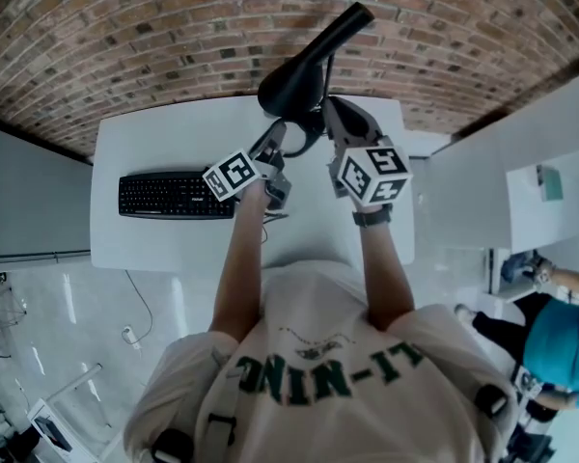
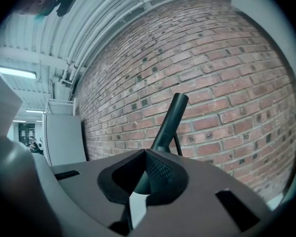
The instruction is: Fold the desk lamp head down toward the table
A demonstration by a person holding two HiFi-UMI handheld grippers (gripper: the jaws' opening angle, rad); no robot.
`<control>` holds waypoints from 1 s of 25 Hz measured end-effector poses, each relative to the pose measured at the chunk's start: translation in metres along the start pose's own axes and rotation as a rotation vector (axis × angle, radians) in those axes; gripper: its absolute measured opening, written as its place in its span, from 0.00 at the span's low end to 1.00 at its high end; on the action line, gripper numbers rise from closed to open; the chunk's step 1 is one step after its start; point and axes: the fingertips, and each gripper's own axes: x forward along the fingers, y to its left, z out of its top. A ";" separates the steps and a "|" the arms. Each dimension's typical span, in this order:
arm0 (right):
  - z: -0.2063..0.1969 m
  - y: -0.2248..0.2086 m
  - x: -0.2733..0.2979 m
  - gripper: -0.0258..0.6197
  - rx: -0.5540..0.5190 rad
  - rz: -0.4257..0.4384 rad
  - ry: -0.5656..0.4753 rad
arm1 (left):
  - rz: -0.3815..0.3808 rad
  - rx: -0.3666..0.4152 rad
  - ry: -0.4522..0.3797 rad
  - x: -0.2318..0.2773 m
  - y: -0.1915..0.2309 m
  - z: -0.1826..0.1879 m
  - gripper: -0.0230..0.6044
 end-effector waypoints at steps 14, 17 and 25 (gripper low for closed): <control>-0.015 0.032 -0.026 0.04 0.022 0.051 0.001 | 0.262 0.504 -0.087 -0.075 -0.039 0.044 0.06; -0.016 0.036 -0.034 0.04 0.020 0.055 -0.003 | 0.339 0.653 -0.121 -0.088 -0.054 0.051 0.05; -0.016 0.037 -0.058 0.04 -0.039 0.012 -0.011 | 0.461 0.983 -0.183 -0.109 -0.107 0.055 0.04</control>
